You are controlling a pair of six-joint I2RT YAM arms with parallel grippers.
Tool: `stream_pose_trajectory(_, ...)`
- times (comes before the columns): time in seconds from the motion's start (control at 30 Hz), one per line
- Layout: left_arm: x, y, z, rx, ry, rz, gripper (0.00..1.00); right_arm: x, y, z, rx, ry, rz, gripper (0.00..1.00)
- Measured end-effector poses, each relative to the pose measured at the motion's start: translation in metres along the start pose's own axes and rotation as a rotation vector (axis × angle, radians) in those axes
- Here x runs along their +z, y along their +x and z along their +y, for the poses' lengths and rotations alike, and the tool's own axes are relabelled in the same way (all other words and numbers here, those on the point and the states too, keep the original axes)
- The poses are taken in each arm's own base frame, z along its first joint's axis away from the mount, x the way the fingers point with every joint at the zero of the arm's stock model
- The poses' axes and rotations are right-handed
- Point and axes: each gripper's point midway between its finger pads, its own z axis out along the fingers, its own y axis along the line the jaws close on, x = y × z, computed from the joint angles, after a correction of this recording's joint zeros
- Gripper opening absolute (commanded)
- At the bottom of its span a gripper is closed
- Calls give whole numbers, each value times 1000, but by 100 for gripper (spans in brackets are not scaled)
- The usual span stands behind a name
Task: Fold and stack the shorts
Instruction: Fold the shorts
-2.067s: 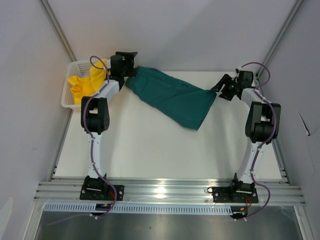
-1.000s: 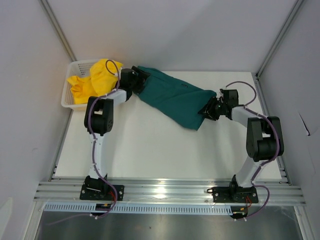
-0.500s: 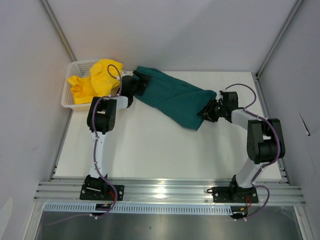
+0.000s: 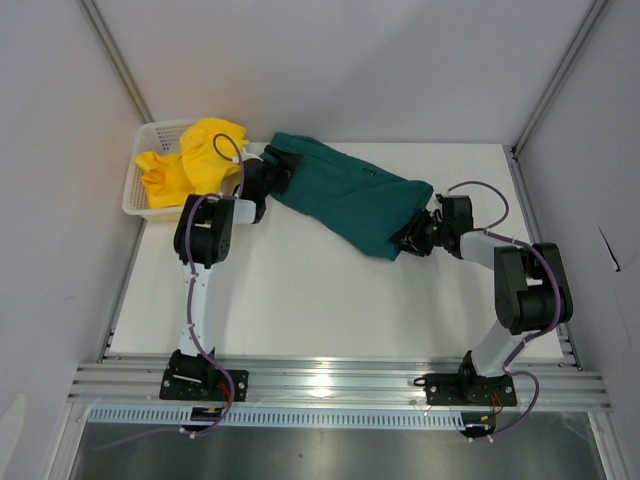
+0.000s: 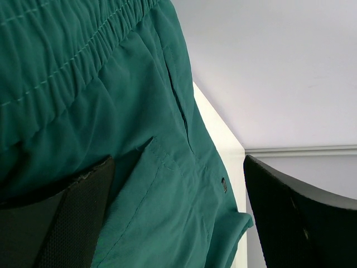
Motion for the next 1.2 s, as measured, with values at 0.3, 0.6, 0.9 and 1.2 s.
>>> stream_pose_trajectory(0.3,0,0,0,1,-1,-2,98,-2,1,-1,-9,22,-2,42)
stream_pose_trajectory(0.6,0,0,0,1,-1,-2,98,-17,-4,10,-23,12,-30,43)
stream_pose_trajectory(0.9,0,0,1,8,-1,-2,98,-16,-2,14,-25,1,-25,43)
stream_pose_trajectory(1.2,0,0,0,10,1,-2,98,-6,-1,23,-15,-44,-23,41)
